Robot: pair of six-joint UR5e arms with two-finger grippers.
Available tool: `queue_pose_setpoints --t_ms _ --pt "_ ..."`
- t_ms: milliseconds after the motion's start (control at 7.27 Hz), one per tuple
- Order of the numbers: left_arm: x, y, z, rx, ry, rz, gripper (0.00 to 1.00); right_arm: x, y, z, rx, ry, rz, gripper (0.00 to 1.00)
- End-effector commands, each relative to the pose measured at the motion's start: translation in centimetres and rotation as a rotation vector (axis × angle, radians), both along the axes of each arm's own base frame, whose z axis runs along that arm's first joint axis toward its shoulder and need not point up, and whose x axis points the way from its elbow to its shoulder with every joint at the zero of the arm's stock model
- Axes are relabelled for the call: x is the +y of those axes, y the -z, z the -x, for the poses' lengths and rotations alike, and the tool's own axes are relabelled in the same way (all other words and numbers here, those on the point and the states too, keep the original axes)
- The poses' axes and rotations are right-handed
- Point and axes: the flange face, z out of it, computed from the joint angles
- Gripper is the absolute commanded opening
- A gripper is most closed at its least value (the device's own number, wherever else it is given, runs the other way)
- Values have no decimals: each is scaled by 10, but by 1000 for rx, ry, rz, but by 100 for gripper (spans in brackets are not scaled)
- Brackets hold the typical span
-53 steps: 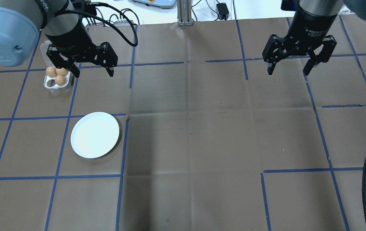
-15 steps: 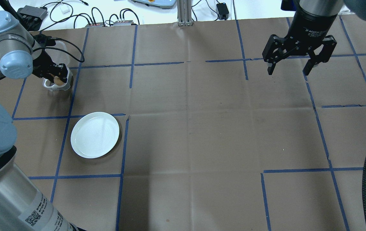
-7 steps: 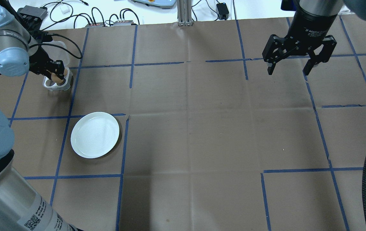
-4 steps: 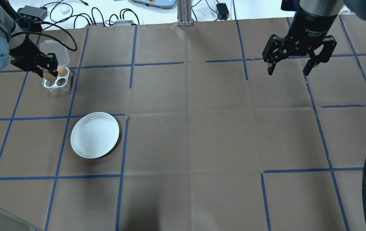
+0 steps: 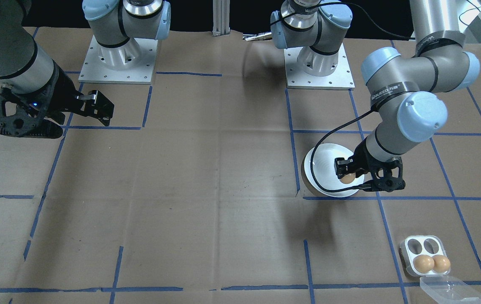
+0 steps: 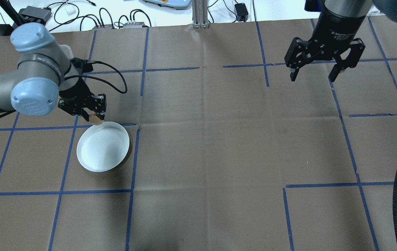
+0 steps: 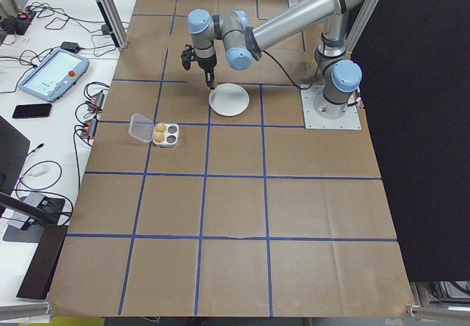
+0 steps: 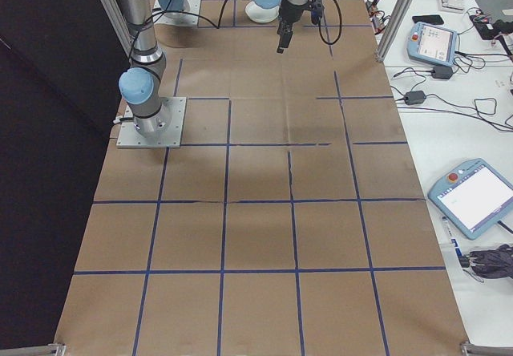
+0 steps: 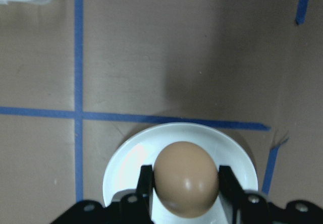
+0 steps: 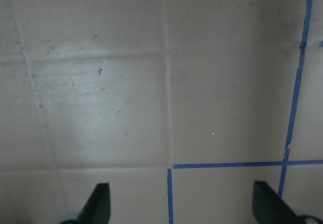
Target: Place egg on plate
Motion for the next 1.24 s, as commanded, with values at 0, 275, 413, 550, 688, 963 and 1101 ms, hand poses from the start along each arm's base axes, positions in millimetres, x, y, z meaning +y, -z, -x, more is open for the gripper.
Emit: queue_pose_setpoints --t_ms 0,275,413,550,688,963,1101 --pt "31 46 6 1 8 -12 1 0 0 0 0 0 0 100" --pt "31 48 2 -2 1 -15 94 0 0 0 0 0 0 100" --pt "28 38 0 -6 1 7 100 0 0 0 0 0 0 100" --pt "22 18 -1 -13 3 42 100 0 0 0 1 0 0 100" --pt "15 -8 -3 -23 4 92 100 0 0 0 1 0 0 100" --pt "23 -88 1 -27 7 119 100 0 0 0 0 0 0 100" --pt "20 -106 0 -25 7 115 100 0 1 0 0 0 -1 100"
